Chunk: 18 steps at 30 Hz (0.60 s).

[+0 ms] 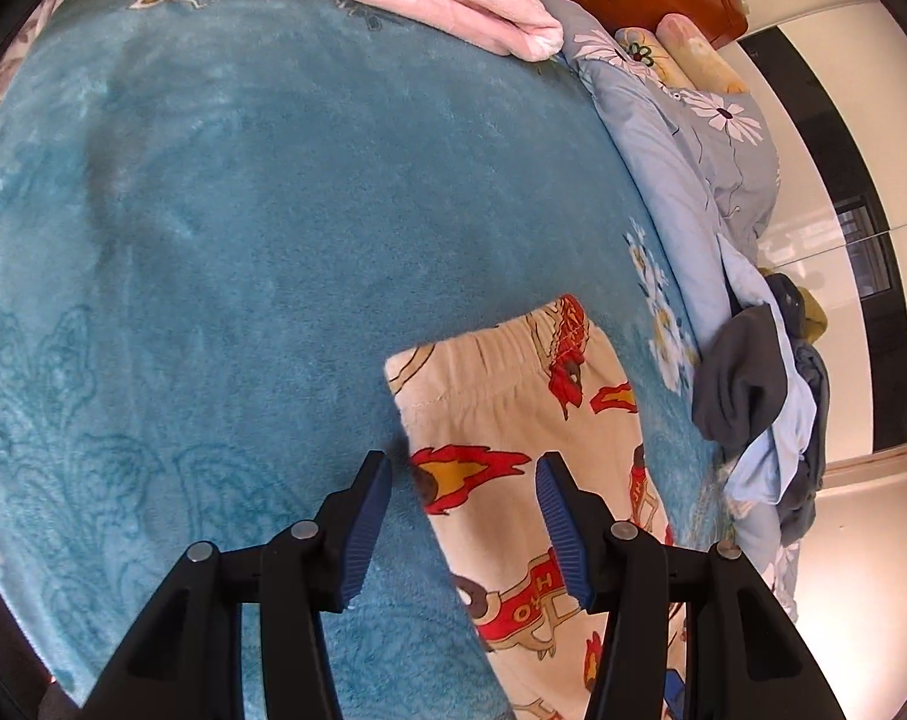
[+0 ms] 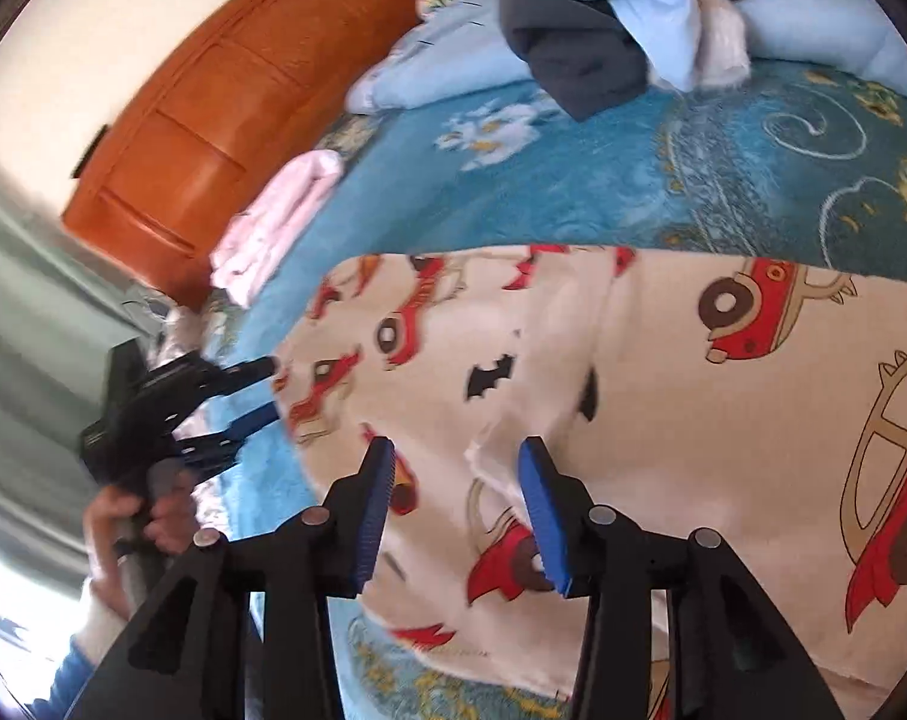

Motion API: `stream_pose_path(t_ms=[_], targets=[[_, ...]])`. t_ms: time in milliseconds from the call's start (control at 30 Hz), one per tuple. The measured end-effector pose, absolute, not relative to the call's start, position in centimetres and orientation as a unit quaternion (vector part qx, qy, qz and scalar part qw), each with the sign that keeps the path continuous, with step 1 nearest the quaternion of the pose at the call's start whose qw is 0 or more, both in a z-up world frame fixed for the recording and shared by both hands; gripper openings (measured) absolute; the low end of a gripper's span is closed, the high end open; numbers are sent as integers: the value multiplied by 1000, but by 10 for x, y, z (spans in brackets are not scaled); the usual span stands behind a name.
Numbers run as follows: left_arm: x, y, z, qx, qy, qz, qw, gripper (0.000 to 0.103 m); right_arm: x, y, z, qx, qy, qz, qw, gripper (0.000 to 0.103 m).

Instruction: Fold clothes

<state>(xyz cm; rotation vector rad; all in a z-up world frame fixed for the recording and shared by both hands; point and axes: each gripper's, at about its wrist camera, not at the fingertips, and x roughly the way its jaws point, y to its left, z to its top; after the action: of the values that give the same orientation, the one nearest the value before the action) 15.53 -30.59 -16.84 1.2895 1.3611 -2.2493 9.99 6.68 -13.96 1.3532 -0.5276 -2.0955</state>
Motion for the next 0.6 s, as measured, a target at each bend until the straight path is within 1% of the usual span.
stream_pose_path(t_ms=[100, 167, 200, 267, 333, 433, 533, 600], targets=[[151, -307, -170, 419, 470, -770, 99, 54, 105, 88, -133, 503, -220, -790, 274, 45], [148, -308, -171, 407, 472, -776, 99, 52, 111, 105, -126, 495, -224, -797, 263, 45], [147, -309, -172, 402, 470, -779, 102, 49, 114, 113, -123, 492, -225, -801, 257, 45], [144, -308, -172, 398, 455, -788, 114, 15, 120, 131, -116, 485, -224, -809, 244, 45], [144, -304, -169, 397, 437, -798, 121, 14, 127, 149, -109, 479, -222, -818, 230, 45], [145, -289, -144, 374, 394, -831, 114, 10, 133, 183, -102, 469, -230, -830, 195, 45], [140, -263, -101, 346, 351, -867, 74, 9, 139, 219, -100, 461, -248, -838, 153, 45], [138, -236, -68, 327, 327, -886, 29, 8, 142, 241, -102, 457, -267, -839, 128, 45]])
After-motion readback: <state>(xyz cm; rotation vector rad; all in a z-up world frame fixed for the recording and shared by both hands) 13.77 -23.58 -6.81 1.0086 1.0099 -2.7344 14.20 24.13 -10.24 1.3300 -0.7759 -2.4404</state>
